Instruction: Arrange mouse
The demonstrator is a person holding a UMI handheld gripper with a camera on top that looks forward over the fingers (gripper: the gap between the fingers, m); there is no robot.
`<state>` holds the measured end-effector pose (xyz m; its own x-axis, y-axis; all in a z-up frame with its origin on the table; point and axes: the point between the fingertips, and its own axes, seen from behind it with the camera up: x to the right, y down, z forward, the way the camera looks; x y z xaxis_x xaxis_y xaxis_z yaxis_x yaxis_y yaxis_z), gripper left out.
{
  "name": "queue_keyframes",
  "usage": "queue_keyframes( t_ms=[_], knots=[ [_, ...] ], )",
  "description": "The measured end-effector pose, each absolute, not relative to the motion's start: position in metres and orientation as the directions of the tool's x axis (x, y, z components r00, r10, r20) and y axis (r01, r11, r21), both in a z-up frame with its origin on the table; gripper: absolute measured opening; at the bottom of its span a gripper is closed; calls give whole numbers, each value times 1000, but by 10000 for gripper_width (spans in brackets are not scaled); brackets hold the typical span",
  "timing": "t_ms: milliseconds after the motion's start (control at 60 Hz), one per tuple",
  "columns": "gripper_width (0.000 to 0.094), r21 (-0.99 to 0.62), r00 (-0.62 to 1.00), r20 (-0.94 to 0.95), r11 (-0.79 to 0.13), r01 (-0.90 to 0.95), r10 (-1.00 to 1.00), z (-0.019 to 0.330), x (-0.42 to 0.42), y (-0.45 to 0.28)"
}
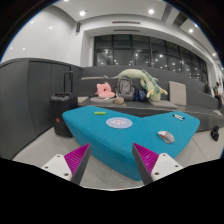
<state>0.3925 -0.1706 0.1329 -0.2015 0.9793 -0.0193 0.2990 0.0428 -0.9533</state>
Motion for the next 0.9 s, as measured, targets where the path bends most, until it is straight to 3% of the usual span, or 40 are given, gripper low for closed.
queue_keyframes(
  t_ms=[233,667,900],
  knots=[
    [854,-945,-119,47,83,316,992,117,371,-84],
    [853,-933,71,53,24,358,996,88,331,89],
    [851,-925,69,52,22,379,996,71,290,119]
  ],
)
